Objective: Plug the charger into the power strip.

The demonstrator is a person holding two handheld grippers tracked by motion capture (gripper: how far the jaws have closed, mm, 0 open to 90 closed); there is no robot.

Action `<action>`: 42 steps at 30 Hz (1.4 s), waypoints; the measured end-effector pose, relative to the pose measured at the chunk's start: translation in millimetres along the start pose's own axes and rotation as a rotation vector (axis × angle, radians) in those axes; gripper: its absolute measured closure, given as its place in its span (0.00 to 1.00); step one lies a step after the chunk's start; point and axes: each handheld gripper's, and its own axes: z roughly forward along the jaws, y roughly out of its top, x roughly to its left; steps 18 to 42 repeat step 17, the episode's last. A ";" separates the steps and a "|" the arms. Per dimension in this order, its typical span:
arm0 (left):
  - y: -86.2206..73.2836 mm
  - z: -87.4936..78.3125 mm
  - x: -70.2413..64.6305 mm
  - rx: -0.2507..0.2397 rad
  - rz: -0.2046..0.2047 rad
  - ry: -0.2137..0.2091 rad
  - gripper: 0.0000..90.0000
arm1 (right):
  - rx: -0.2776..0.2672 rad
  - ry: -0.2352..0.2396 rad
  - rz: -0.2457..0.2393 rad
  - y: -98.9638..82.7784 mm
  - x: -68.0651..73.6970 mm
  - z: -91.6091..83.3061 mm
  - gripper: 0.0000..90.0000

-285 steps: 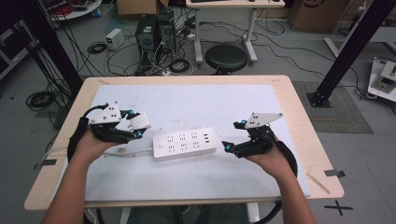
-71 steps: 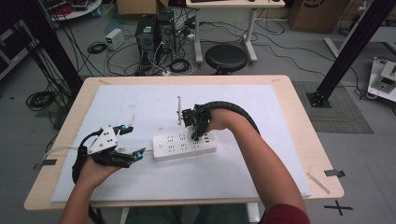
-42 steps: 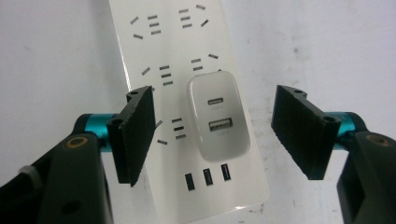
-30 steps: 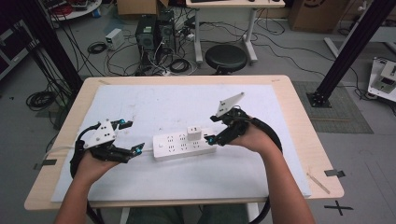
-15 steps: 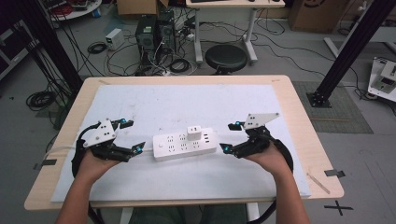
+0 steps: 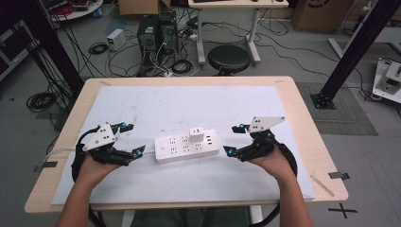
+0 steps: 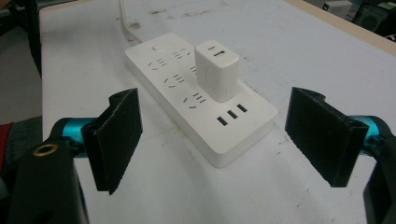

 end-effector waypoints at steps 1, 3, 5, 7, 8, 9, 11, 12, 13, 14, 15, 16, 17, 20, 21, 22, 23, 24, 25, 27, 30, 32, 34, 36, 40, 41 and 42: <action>0.0 0.2 0.1 -0.002 -0.002 0.002 0.17 | -0.001 0.003 0.003 -0.2 -0.5 0.1 0.21; -0.2 0.7 0.3 -0.001 -0.003 0.002 0.17 | 0.002 0.000 0.006 -0.6 -1.3 0.1 0.21; -0.3 0.9 0.4 0.001 -0.004 0.003 0.17 | 0.001 0.002 0.009 -0.7 -1.7 -0.1 0.21; -0.5 1.1 0.9 0.004 -0.001 0.001 0.17 | -0.005 0.000 0.004 -0.7 -2.9 0.2 0.21; -0.5 1.1 0.8 0.004 -0.001 0.001 0.17 | -0.002 0.003 0.007 -0.6 -2.9 0.1 0.21; -0.6 1.1 0.7 0.002 -0.002 0.000 0.17 | 0.000 0.004 0.008 -0.6 -2.8 0.1 0.21; -0.9 0.7 0.6 0.001 -0.005 0.002 0.17 | 0.001 0.004 0.008 -0.6 -2.6 0.1 0.21; -1.1 0.5 0.4 -0.001 -0.008 0.002 0.17 | -0.001 0.003 0.005 -0.5 -2.4 -0.1 0.21; -1.1 -0.1 0.8 0.002 -0.003 0.001 0.17 | -0.001 0.000 0.004 -0.3 -2.1 -0.3 0.21; -1.3 -0.4 0.8 0.001 -0.002 0.003 0.17 | 0.002 -0.001 0.007 0.0 -1.4 -1.1 0.21; -1.5 -0.8 0.9 0.001 -0.005 0.000 0.17 | -0.004 -0.002 0.006 0.4 -1.1 -1.7 0.21; -1.9 -0.9 0.8 -0.002 -0.011 -0.001 0.17 | -0.004 -0.003 0.008 0.9 -0.4 -2.5 0.21; -1.9 -0.9 0.8 -0.002 -0.011 -0.001 0.17 | -0.009 -0.004 0.003 1.4 -0.1 -3.1 0.21; -1.9 -0.9 0.8 -0.002 -0.011 -0.001 0.17 | -0.009 -0.004 0.003 1.4 -0.1 -3.1 0.21; -1.9 -0.9 0.8 -0.002 -0.011 -0.001 0.17 | -0.009 -0.004 0.003 1.4 -0.1 -3.1 0.21; -1.9 -0.9 0.8 -0.002 -0.011 -0.001 0.17 | -0.009 -0.004 0.003 1.4 -0.1 -3.1 0.21; -1.9 -0.9 0.8 -0.002 -0.011 -0.001 0.17 | -0.009 -0.004 0.003 1.4 -0.1 -3.1 0.21; -1.9 -0.9 0.8 -0.002 -0.011 -0.001 0.17 | -0.009 -0.004 0.003 1.4 -0.1 -3.1 0.21; -1.9 -0.9 0.8 -0.002 -0.011 -0.001 0.17 | -0.009 -0.004 0.003 1.4 -0.1 -3.1 0.21; -1.9 -0.9 0.8 -0.002 -0.011 -0.001 0.17 | -0.009 -0.004 0.003 1.4 -0.1 -3.1 0.21; -1.9 -0.9 0.8 -0.002 -0.011 -0.001 0.17 | -0.009 -0.004 0.003 1.4 -0.1 -3.1 0.21; -1.9 -0.9 0.8 -0.002 -0.011 -0.001 0.17 | -0.009 -0.004 0.003 1.4 -0.1 -3.1 0.21; -1.9 -0.9 0.8 -0.002 -0.011 -0.001 0.17 | -0.009 -0.004 0.003 1.4 -0.1 -3.1 0.21; -1.9 -0.9 0.8 -0.002 -0.011 -0.001 0.17 | -0.009 -0.004 0.003 1.4 -0.1 -3.1 0.21; -1.9 -0.9 0.8 -0.002 -0.011 -0.001 0.17 | -0.009 -0.004 0.003 1.4 -0.1 -3.1 0.21; -1.9 -0.9 0.8 -0.002 -0.011 -0.001 0.17 | -0.009 -0.004 0.003 1.4 -0.1 -3.1 0.21; -1.9 -0.9 0.8 -0.002 -0.011 -0.001 0.17 | -0.009 -0.004 0.003 1.4 -0.1 -3.1 0.21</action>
